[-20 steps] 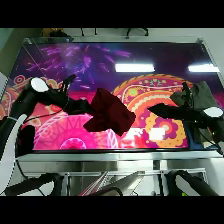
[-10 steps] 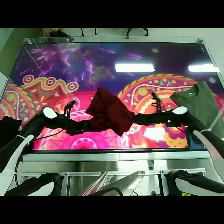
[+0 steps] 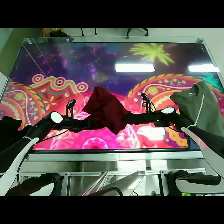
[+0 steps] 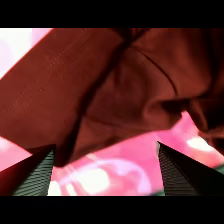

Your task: Fold the shirts.

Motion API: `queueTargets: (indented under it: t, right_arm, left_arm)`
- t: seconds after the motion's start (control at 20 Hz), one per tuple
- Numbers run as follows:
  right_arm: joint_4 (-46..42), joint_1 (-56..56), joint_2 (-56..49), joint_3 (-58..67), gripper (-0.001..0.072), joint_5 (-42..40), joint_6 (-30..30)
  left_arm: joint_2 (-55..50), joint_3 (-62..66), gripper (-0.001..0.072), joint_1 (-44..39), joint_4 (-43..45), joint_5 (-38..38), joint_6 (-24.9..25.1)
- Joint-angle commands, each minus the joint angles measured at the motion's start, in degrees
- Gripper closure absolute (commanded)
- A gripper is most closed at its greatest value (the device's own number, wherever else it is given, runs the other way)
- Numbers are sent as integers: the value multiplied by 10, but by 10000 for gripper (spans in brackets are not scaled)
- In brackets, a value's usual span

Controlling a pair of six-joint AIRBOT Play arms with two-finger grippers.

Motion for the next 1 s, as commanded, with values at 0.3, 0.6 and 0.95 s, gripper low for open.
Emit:
queueTargets:
  t: [0.3,0.6,0.95]
  right_arm:
    - [17,2,-2,1,584,6,-8]
    - [53,-3,24,1,692,6,-21]
    - [89,-52,162,29,693,26,-25]
  left_arm:
    - [-88,72,692,-2,3,-12,13]
    - [-61,176,694,-2,50,-90,13]
    - [100,270,695,32,72,-141,13]
